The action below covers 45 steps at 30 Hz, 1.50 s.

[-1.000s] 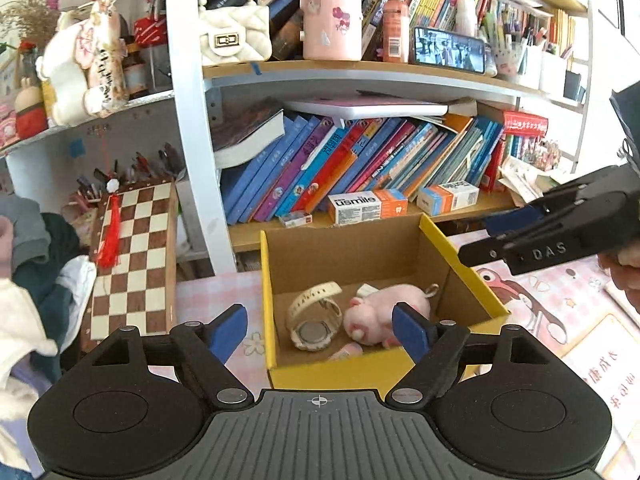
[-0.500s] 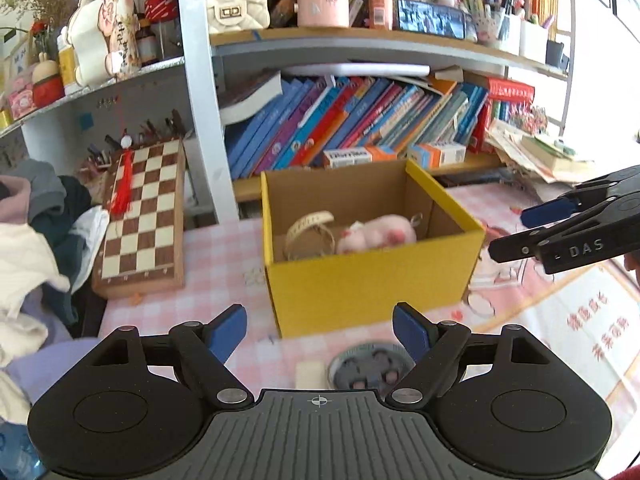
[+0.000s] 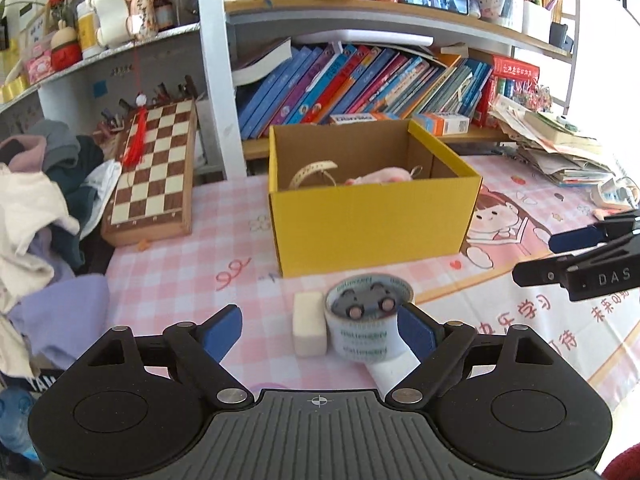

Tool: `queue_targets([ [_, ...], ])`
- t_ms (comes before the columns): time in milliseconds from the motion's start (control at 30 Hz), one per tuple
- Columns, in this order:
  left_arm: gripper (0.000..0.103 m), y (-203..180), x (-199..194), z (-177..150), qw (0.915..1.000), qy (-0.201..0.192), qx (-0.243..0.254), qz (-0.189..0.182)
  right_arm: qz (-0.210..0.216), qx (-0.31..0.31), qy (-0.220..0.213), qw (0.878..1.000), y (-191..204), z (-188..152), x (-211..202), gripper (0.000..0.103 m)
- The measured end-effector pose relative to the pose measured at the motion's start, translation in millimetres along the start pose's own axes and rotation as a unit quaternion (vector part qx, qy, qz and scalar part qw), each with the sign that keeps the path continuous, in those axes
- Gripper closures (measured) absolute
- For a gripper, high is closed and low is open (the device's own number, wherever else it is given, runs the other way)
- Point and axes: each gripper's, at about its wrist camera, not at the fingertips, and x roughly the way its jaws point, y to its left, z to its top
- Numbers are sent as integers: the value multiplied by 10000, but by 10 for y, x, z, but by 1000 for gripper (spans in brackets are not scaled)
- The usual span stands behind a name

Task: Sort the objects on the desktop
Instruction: 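Withdraw both tools from the box back toward the desk, then move the left tool toward the white adapter while the right tool approaches the tape roll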

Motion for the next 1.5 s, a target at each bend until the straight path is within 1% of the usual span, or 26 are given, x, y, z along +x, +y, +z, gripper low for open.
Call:
queue_targets([
  [200, 16, -15, 15, -177, 9998, 136, -128, 57, -99, 55, 34, 9999, 117, -221, 13, 24],
  [467, 16, -32, 4, -346, 9990, 226, -347, 169, -279, 162, 108, 9994, 276, -404, 55, 21],
  [700, 16, -51, -15, -452, 9978, 303, -516, 269, -305, -191, 137, 9993, 456, -501, 68, 19],
  [833, 16, -91, -31, -484, 9977, 277, -509, 347, -321, -429, 135, 9985, 581, -562, 72, 17],
  [933, 16, -111, -37, -495, 9980, 228, -439, 405, -292, -593, 136, 9977, 658, -584, 84, 14],
  [1033, 16, -104, -26, -506, 9979, 243, -436, 425, -250, -671, 124, 9974, 695, -584, 91, 14],
  [1233, 16, -88, 1, -525, 9976, 310, -457, 426, -169, -666, 177, 9975, 703, -547, 154, 14],
  [1500, 16, -148, 67, -525, 9979, 364, -347, 406, -137, -672, 211, 9974, 678, -500, 221, 14],
])
